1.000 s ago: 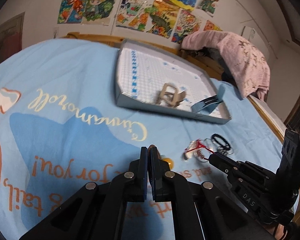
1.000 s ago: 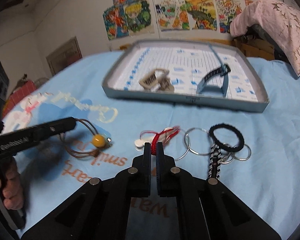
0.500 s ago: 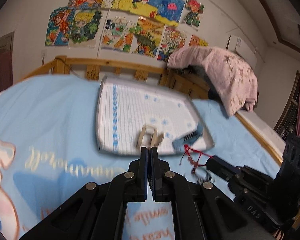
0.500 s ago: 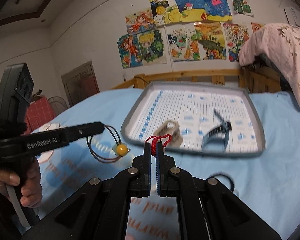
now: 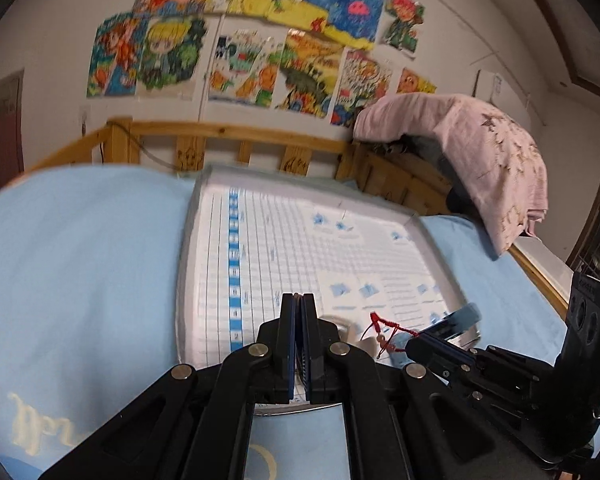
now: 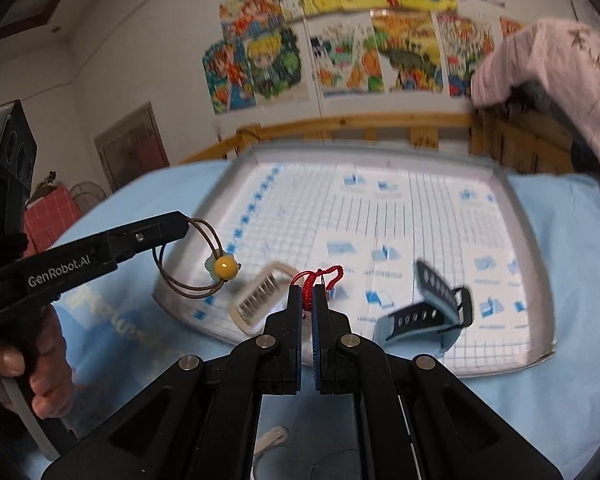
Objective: Organize jewelry
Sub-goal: 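Carry both hair ties into the grey tray and open both tools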
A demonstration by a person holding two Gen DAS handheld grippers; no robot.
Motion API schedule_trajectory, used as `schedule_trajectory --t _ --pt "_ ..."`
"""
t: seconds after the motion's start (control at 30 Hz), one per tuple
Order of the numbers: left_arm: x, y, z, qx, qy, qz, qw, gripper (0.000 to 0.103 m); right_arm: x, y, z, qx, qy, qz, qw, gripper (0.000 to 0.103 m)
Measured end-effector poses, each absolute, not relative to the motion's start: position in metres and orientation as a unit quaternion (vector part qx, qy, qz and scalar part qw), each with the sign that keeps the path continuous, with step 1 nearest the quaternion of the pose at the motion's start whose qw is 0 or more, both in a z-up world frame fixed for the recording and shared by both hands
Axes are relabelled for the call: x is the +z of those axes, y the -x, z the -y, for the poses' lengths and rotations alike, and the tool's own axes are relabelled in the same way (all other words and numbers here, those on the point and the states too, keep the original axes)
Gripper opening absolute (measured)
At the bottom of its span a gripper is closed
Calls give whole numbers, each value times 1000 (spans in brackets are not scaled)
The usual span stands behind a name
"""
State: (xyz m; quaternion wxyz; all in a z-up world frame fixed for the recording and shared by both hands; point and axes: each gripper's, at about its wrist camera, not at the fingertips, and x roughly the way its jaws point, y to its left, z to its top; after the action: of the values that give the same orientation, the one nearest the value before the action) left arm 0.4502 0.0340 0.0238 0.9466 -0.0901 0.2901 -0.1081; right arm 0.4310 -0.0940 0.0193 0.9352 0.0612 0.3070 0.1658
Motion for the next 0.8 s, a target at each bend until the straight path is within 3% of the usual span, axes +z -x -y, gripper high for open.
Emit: schedule_trajectory --t 0.3,0.37,0.4,0.43,0.5,0.53,0.57,0.63,0.7,0.77,0.8 --pt "-5 -454 -41 -104 117 -321 934 3 -2 -436 96 158 -69 -330 928 6" --pt "-5 -453 -44 -107 129 -323 931 4 2 -433 97 157 -73 -321 931 12" --pt "-4 -451 -45 -105 131 -322 932 6 3 -429 100 158 -75 -318 932 23" --pt "-2 -448 -45 -105 133 -320 932 13 6 -425 101 158 -78 -312 934 35" --pt "2 -441 -46 -109 139 -311 934 28 11 -417 106 159 -87 -296 938 39" --pt "6 -434 -47 -106 142 -301 937 42 13 -414 109 162 -90 -291 939 39" --pt "9 -429 -48 -105 146 -291 940 66 18 -407 111 164 -94 -280 941 39" --pt "20 -410 -53 -91 158 -255 949 91 26 -395 117 163 -94 -258 948 49" --pt "30 -393 -58 -90 168 -224 956 92 34 -384 124 160 -95 -236 954 53" --pt "41 -378 -60 -87 168 -209 959 101 45 -368 131 156 -97 -212 960 59" --pt "47 -367 -61 -78 165 -198 963 103 51 -360 135 155 -97 -201 962 66"
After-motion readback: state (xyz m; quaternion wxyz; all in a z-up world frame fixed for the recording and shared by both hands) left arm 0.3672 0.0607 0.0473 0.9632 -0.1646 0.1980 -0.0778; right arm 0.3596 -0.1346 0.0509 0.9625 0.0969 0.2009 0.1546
